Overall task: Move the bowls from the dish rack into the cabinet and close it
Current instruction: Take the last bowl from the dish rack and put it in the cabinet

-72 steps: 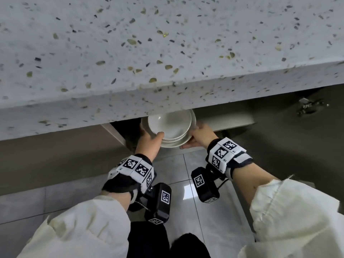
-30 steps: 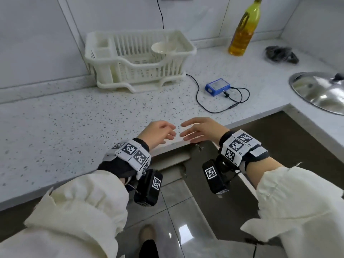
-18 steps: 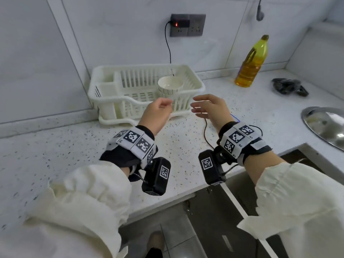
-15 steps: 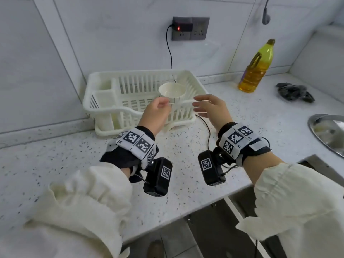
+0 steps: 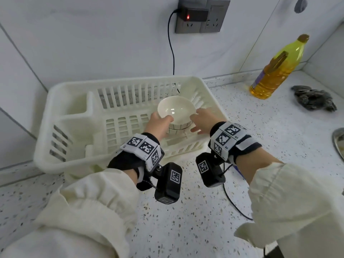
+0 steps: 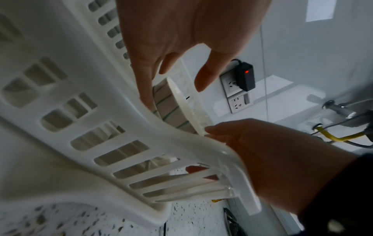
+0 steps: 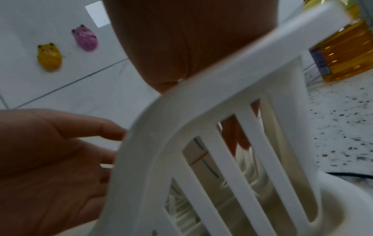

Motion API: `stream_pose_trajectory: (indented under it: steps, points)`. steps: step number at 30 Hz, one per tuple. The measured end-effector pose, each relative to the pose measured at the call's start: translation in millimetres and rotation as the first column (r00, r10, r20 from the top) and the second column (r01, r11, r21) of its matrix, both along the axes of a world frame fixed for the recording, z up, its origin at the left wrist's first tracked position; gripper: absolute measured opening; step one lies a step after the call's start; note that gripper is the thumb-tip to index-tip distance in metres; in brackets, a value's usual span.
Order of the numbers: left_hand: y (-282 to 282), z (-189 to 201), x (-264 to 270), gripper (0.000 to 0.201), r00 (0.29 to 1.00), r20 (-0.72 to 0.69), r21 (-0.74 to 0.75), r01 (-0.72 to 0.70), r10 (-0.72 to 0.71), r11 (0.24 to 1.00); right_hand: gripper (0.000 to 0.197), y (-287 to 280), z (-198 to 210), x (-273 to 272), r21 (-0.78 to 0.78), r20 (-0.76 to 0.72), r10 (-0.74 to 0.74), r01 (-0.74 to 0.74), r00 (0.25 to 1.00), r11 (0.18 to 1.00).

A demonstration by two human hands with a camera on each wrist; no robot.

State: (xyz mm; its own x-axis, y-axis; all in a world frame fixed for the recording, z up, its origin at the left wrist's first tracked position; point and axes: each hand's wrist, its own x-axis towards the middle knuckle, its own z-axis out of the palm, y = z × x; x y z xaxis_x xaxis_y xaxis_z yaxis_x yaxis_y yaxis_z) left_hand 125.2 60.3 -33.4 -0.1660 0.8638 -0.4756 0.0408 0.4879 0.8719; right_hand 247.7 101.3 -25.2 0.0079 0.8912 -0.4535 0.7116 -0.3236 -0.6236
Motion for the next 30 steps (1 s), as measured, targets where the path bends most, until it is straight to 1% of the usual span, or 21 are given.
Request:
stream_pose_trajectory:
  steps: [3, 7, 11, 13, 15, 18, 22, 24, 27, 30]
  points:
    - [13, -12, 1, 0.051, 0.999, 0.035, -0.038, -0.009, 0.01, 0.999, 0.043, 9, -4, -5, -0.1, -0.017, 0.041, -0.043, 0.999, 0.994]
    - [20, -21, 4, 0.05, 0.999, 0.049, -0.086, -0.003, 0.007, 0.996, 0.042, 17, -9, -3, -0.178, -0.111, -0.021, 0.0, 0.994, 0.984]
    - [20, -22, 3, 0.053, 0.998, 0.062, -0.086, -0.015, 0.021, 0.996, 0.04, 18, -10, -2, -0.153, -0.135, -0.088, 0.067, 0.987, 0.986]
    - [17, -20, 3, 0.054, 0.999, 0.017, -0.076, -0.029, 0.03, 0.997, 0.041, 14, -10, -2, -0.142, -0.15, -0.119, 0.098, 0.981, 0.985]
    - [14, -20, 3, 0.057, 0.998, -0.005, -0.034, -0.062, 0.062, 0.997, 0.045, 9, -6, -4, -0.103, -0.181, -0.117, 0.1, 0.976, 0.99]
    - [7, -13, 1, 0.061, 0.995, 0.0, 0.063, -0.104, 0.104, 0.993, 0.053, -1, 2, -5, -0.016, -0.243, -0.103, 0.102, 0.965, 0.995]
    - [-6, 2, -4, 0.062, 0.991, -0.086, 0.187, -0.089, 0.107, 0.978, 0.059, -24, 19, -3, 0.131, -0.323, -0.073, 0.121, 0.944, 0.984]
    - [-17, 10, -5, 0.064, 0.988, -0.104, 0.232, -0.084, 0.11, 0.969, 0.063, -39, 30, 1, 0.196, -0.347, -0.046, 0.12, 0.937, 0.973]
    - [-46, 24, -1, 0.063, 0.994, -0.032, 0.275, -0.094, 0.107, 0.957, 0.065, -68, 46, 10, 0.256, -0.347, 0.004, 0.091, 0.938, 0.962]
    - [-88, 37, 10, 0.066, 0.995, 0.045, 0.259, -0.099, 0.091, 0.961, 0.063, -108, 59, 25, 0.277, -0.373, 0.074, 0.035, 0.925, 0.96]
